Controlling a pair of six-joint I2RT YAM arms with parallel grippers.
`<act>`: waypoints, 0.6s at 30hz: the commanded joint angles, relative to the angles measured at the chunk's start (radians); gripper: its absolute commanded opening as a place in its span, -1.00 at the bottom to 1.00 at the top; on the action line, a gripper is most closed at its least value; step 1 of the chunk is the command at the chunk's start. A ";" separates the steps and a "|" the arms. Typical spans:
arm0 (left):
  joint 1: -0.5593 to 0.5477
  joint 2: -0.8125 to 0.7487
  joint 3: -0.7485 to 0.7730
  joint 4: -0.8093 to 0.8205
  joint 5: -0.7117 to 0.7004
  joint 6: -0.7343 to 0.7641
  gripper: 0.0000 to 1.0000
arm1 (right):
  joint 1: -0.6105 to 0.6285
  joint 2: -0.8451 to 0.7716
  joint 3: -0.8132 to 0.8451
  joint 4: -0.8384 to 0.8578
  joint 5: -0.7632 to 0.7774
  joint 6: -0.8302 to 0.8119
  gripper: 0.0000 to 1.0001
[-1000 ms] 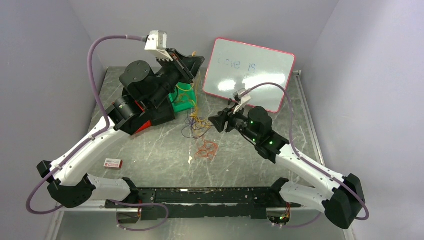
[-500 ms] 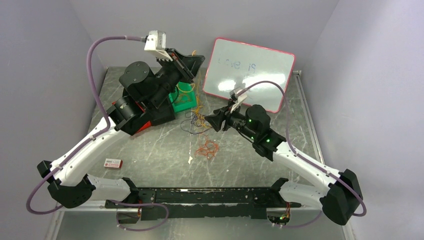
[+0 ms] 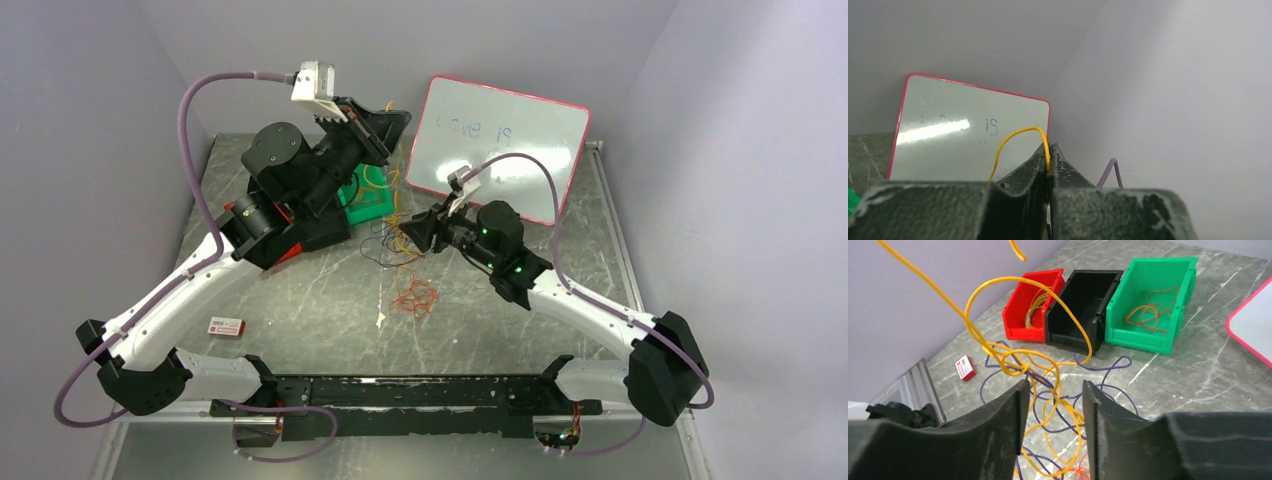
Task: Untangle the cables
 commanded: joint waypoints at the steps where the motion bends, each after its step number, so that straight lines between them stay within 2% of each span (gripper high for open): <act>1: 0.006 -0.018 -0.002 0.037 0.009 0.012 -0.86 | 0.000 0.038 0.039 0.079 0.027 0.011 -0.18; 10: 0.006 -0.014 0.008 0.010 0.018 0.011 -0.86 | 0.002 0.078 0.049 0.092 0.128 0.035 -1.00; 18: 0.007 -0.015 0.066 -0.059 0.002 0.053 -0.86 | 0.001 0.057 0.021 -0.142 0.431 0.119 -1.00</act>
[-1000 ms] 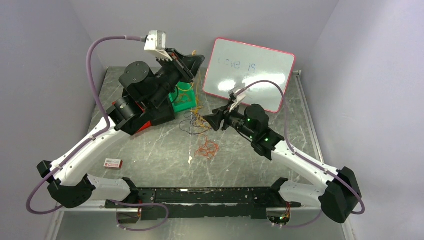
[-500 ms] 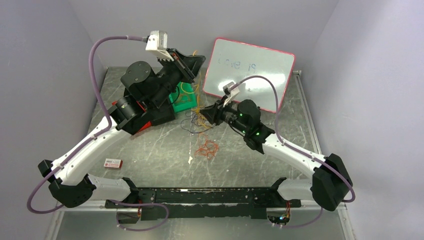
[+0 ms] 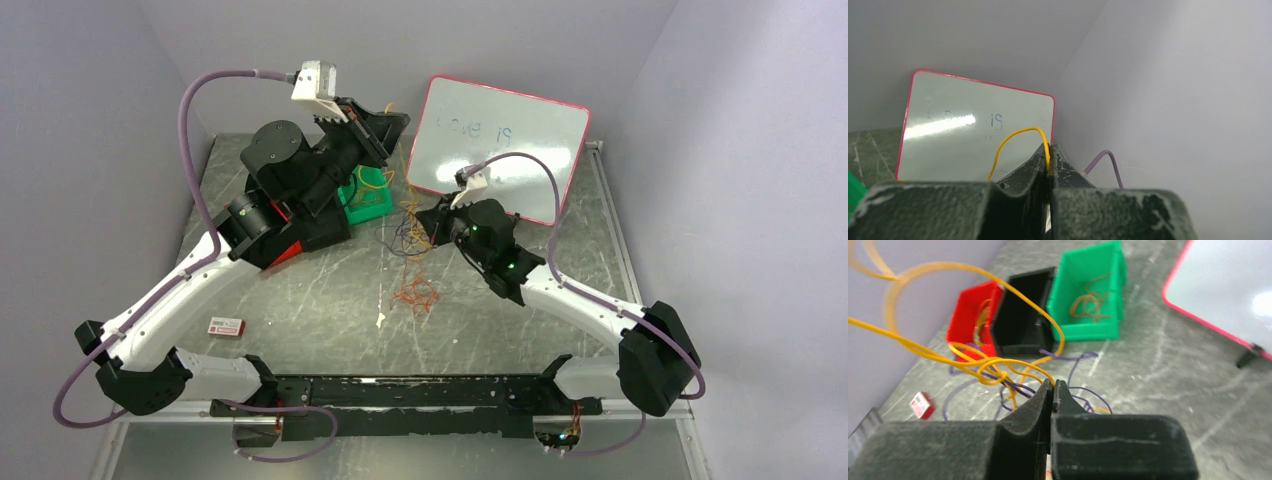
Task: Untangle the cables
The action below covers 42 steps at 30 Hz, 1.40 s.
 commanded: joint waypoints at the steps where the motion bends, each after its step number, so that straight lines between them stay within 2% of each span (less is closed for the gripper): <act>1: 0.008 -0.021 0.057 -0.028 -0.008 0.047 -0.86 | -0.002 -0.027 -0.016 -0.167 0.229 0.070 -1.00; 13: 0.011 -0.070 0.215 -0.187 -0.172 0.256 -0.86 | -0.048 -0.193 -0.249 -0.417 0.289 0.219 -1.00; 23: 0.011 -0.015 0.439 -0.331 -0.367 0.428 -0.86 | -0.060 -0.235 -0.331 -0.544 0.325 0.310 -1.00; 32: 0.011 -0.067 0.443 -0.312 -0.527 0.562 -0.86 | -0.090 -0.312 -0.363 -0.639 0.348 0.349 -1.00; 39: 0.010 -0.089 0.457 -0.294 -0.594 0.654 -0.86 | -0.109 -0.325 -0.373 -0.647 0.305 0.385 -1.00; 42: 0.011 -0.092 0.468 -0.284 -0.667 0.702 -0.86 | -0.116 -0.328 -0.394 -0.641 0.278 0.394 -1.00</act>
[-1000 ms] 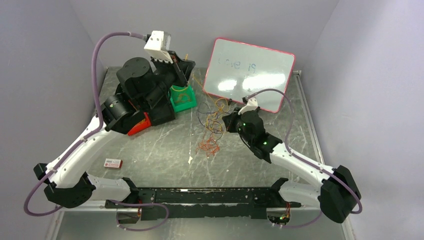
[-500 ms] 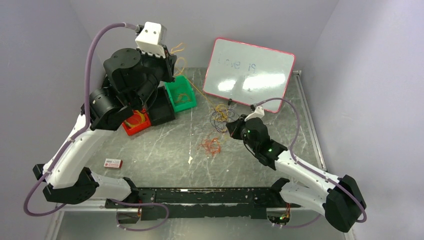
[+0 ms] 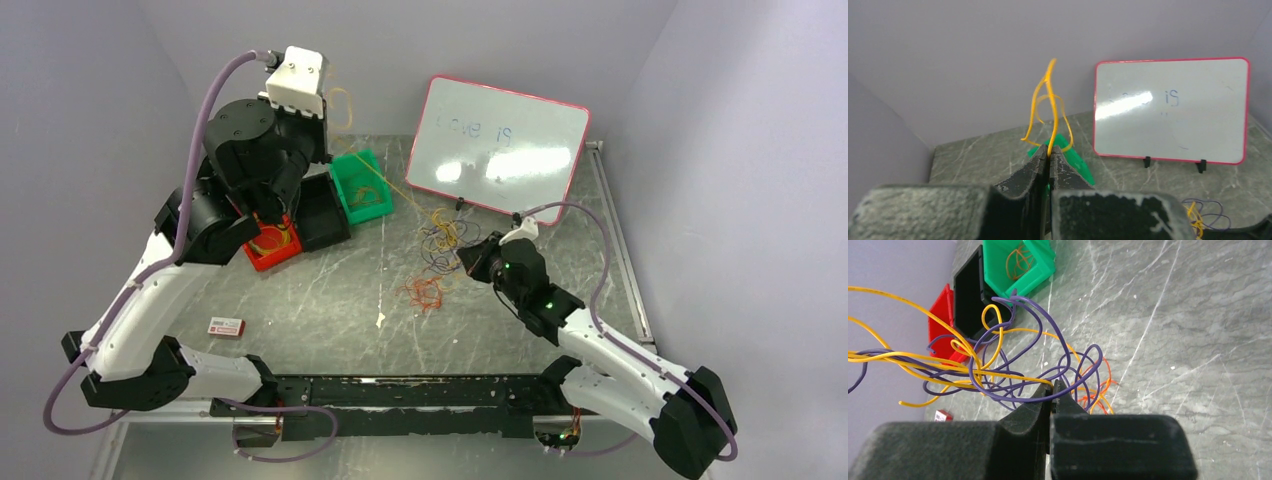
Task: Untangle the cables
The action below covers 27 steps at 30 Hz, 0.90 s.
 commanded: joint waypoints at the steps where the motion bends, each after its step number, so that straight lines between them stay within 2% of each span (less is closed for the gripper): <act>1: 0.026 -0.118 0.125 0.240 -0.254 0.156 -0.86 | -0.041 0.033 -0.103 -0.321 0.074 0.000 -1.00; 6: 0.026 -0.142 0.120 0.284 -0.295 0.212 -0.86 | -0.040 0.024 -0.129 -0.306 0.049 0.018 -1.00; 10: 0.026 -0.169 0.054 0.241 -0.214 0.108 -0.86 | -0.039 -0.021 -0.114 -0.259 0.010 -0.037 -1.00; 14: 0.026 -0.170 -0.037 0.178 -0.097 -0.040 -0.86 | -0.039 -0.121 -0.093 -0.164 -0.136 -0.162 -0.99; 19: 0.026 -0.225 -0.219 0.220 0.043 -0.184 -0.86 | -0.039 -0.230 -0.022 -0.173 -0.225 -0.264 -0.69; 24: 0.026 -0.266 -0.380 0.312 0.206 -0.274 -0.86 | -0.040 -0.270 0.051 -0.243 -0.292 -0.313 -0.12; 27: 0.026 -0.260 -0.442 0.356 0.339 -0.298 -0.86 | -0.040 -0.273 0.086 -0.277 -0.339 -0.338 -0.01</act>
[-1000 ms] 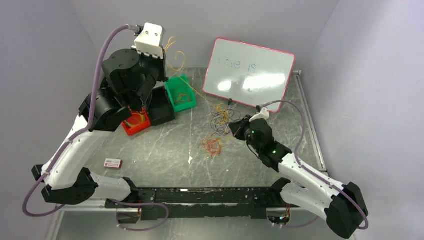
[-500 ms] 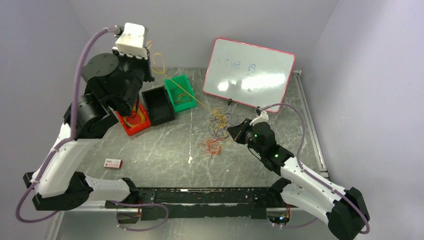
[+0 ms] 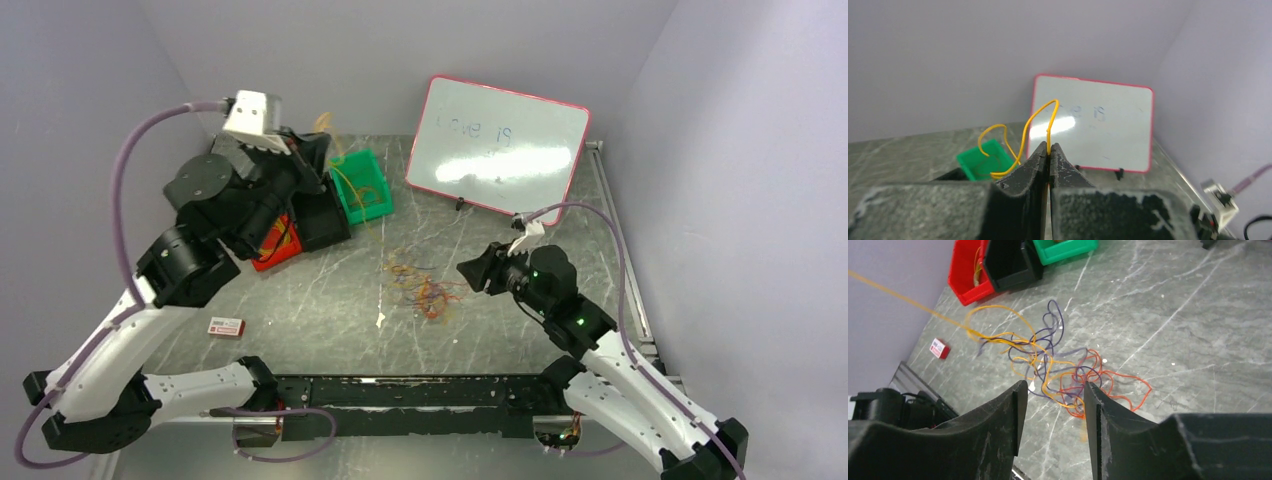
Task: Untangle the cables
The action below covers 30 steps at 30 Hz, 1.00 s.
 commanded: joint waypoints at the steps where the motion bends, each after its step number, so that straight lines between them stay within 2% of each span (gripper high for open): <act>1: 0.006 0.015 -0.086 0.124 0.234 -0.085 -0.86 | -0.006 -0.019 0.064 -0.080 -0.093 -0.075 0.01; 7: 0.006 0.016 -0.232 0.179 0.359 -0.157 -0.86 | -0.005 0.017 0.082 -0.047 -0.146 -0.088 0.24; 15: 0.006 0.019 -0.228 0.183 0.366 -0.162 -0.86 | 0.016 0.195 0.015 0.305 -0.339 -0.076 0.32; 23: 0.006 0.053 -0.182 0.193 0.343 -0.159 -0.86 | 0.193 0.352 -0.033 0.610 -0.194 -0.097 0.47; 28: 0.006 0.061 -0.162 0.207 0.332 -0.156 -0.86 | 0.252 0.501 0.028 0.690 -0.194 -0.104 0.47; 30: 0.006 0.059 -0.160 0.215 0.335 -0.150 -0.86 | 0.263 0.548 0.069 0.653 -0.135 -0.079 0.41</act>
